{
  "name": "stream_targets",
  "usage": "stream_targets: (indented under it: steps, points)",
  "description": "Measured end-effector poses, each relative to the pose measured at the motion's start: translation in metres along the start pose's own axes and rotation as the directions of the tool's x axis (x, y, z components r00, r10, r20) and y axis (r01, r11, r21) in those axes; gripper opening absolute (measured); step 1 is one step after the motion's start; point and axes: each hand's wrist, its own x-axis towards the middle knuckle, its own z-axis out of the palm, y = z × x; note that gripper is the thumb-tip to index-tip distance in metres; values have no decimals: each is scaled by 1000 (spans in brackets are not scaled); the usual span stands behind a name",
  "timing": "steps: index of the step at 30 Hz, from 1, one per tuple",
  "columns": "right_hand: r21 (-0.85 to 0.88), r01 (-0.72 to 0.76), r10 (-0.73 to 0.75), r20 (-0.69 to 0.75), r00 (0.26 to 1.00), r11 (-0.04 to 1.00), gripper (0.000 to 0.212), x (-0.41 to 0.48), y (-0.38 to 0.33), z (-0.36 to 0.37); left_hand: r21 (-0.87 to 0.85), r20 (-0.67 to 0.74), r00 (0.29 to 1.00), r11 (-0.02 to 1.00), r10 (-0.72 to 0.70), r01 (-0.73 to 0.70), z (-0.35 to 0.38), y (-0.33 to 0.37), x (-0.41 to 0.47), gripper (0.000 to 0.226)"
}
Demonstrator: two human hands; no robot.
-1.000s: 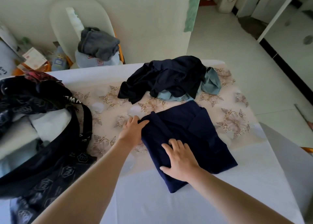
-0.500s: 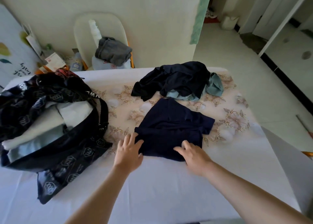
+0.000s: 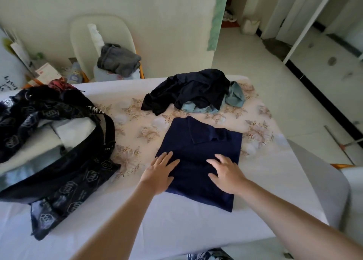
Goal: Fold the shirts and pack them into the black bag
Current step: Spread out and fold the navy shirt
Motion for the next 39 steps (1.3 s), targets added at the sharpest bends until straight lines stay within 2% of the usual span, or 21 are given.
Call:
stream_targets:
  steps: [1, 3, 5, 8, 10, 11, 13, 15, 16, 17, 19, 21, 22, 23, 25, 27, 28, 30, 33, 35, 39]
  points:
    - [-43, -20, 23, 75, 997, 999, 58, 2, 4, 4, 49, 60, 998, 998, -31, 28, -2, 2, 3, 63]
    - [-108, -1, 16, 138, 990, 994, 63, 7, 14, 8, 96, 56, 995, 992, -85, 79, -8, 5, 9, 60]
    - [-125, 61, -47, 118, 992, 990, 63, 13, 21, 8, 118, 17, 991, 984, -135, 132, -20, 11, 17, 52]
    - [-98, 122, -112, 100, 989, 988, 59, 25, 25, -4, 217, 186, 964, 965, -190, 148, -41, 19, 37, 47]
    - [-64, 141, -140, 24, 990, 988, 45, 38, 25, -16, 239, 267, 942, 961, -205, 142, -55, 22, 54, 48]
    - [-30, 141, -142, -31, 989, 990, 38, 47, 26, -23, 217, 244, 950, 966, -193, 140, -60, 23, 63, 47]
    - [32, 131, -124, -157, 980, 991, 32, 65, 28, -33, 154, 60, 991, 982, -120, 109, -65, 25, 84, 39]
    - [8, 133, -127, -232, 964, 991, 37, 85, 32, -39, 76, -162, 986, 996, -38, 51, -65, 27, 106, 33]
    - [-17, 136, -137, -224, 965, 991, 42, 94, 33, -42, 32, -201, 980, 999, -5, 12, -62, 27, 117, 36]
    - [-41, 149, -154, -191, 970, 988, 47, 102, 34, -46, 7, -179, 983, 1000, 27, -26, -60, 26, 128, 42]
    - [-99, 186, -195, -89, 977, 978, 54, 117, 35, -50, 65, -25, 998, 997, 53, -51, -53, 17, 144, 55]
    - [-134, 192, -196, -11, 981, 972, 53, 128, 41, -51, 143, 113, 993, 990, -15, -2, -47, 1, 150, 59]
    - [-121, 181, -183, -6, 983, 976, 51, 131, 45, -50, 170, 117, 992, 985, -39, 19, -43, -6, 150, 58]
    - [-102, 177, -182, -35, 983, 979, 48, 134, 49, -47, 191, 67, 997, 981, -37, 24, -40, -12, 150, 55]
    - [-72, 206, -215, -165, 963, 976, 38, 142, 55, -42, 153, -139, 990, 988, 6, 15, -38, -15, 150, 46]
    - [-11, 211, -207, -256, 944, 977, 28, 154, 55, -42, 57, -347, 937, 998, 39, -20, -38, -14, 160, 29]
    - [14, 194, -183, -272, 945, 981, 25, 160, 53, -44, 5, -385, 922, 1000, 25, -25, -39, -14, 167, 20]
    - [-3, 163, -158, -260, 953, 987, 25, 171, 50, -50, -87, -332, 943, 996, -38, 9, -48, -12, 179, 33]
    - [-100, 142, -159, -189, 969, 985, 50, 180, 48, -55, -59, -131, 989, 996, -73, 66, -57, -15, 191, 55]
    - [-148, 97, -120, -153, 981, 984, 52, 181, 46, -58, 7, -95, 992, 997, -80, 81, -64, -16, 191, 52]
    - [-253, 105, -144, -143, 979, 962, 26, 171, 44, -65, 59, -39, 999, 998, -32, 34, -77, -19, 179, 28]
